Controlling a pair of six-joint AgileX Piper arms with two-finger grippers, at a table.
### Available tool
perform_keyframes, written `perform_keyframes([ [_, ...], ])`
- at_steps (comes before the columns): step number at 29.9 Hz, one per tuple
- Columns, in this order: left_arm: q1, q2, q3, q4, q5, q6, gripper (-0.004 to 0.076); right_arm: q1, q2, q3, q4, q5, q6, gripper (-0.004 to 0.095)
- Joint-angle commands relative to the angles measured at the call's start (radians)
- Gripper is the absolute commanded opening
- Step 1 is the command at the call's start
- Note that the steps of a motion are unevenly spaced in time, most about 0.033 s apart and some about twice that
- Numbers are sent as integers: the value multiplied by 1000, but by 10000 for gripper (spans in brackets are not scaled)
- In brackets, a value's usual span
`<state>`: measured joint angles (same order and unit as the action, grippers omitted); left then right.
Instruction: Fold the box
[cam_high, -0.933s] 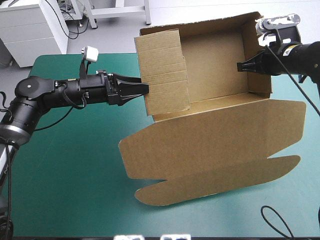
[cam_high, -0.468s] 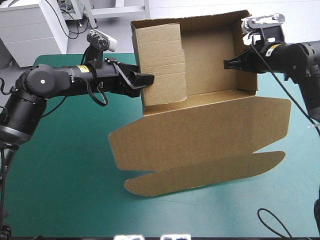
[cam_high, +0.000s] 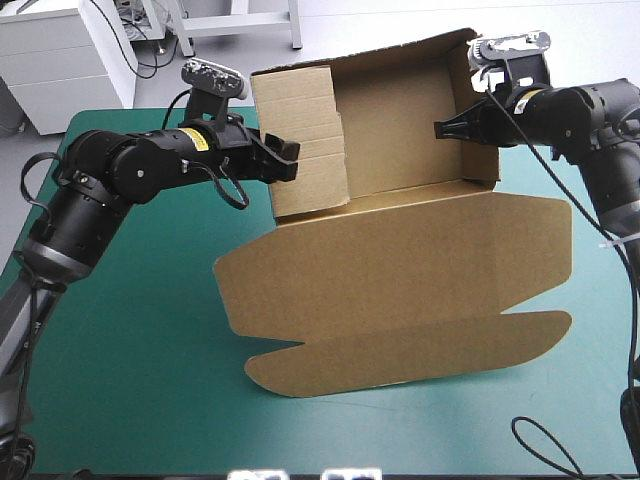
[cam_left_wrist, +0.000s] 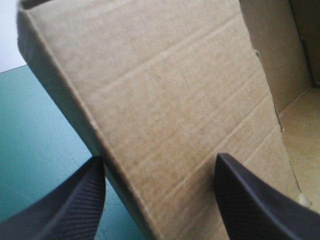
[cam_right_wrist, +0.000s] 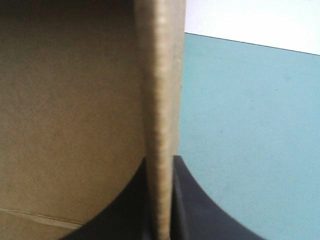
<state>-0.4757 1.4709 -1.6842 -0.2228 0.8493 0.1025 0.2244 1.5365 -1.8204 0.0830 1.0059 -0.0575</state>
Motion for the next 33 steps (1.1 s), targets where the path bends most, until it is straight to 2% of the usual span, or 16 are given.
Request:
perform_keyframes([
  [1,-9,3,-43,22,-58,-50,450,13,-43,-31,54,-88,22,-12],
  [9,-9,28,-61,197,-42,-307,450,13,-43,-31,78,-92,26,-12],
  [14,-9,34,-61,188,-54,-324,445,13,-43,-31,97,-93,14,-12],
  [17,-9,34,-61,200,-55,-324,360,13,-43,-31,78,-89,14,-12],
  [24,-9,38,-61,197,-62,-251,-9,13,-7,-31,71,-24,8,-12],
  [33,-9,117,-65,208,-13,-212,-7,13,98,-31,54,100,7,-12],
])
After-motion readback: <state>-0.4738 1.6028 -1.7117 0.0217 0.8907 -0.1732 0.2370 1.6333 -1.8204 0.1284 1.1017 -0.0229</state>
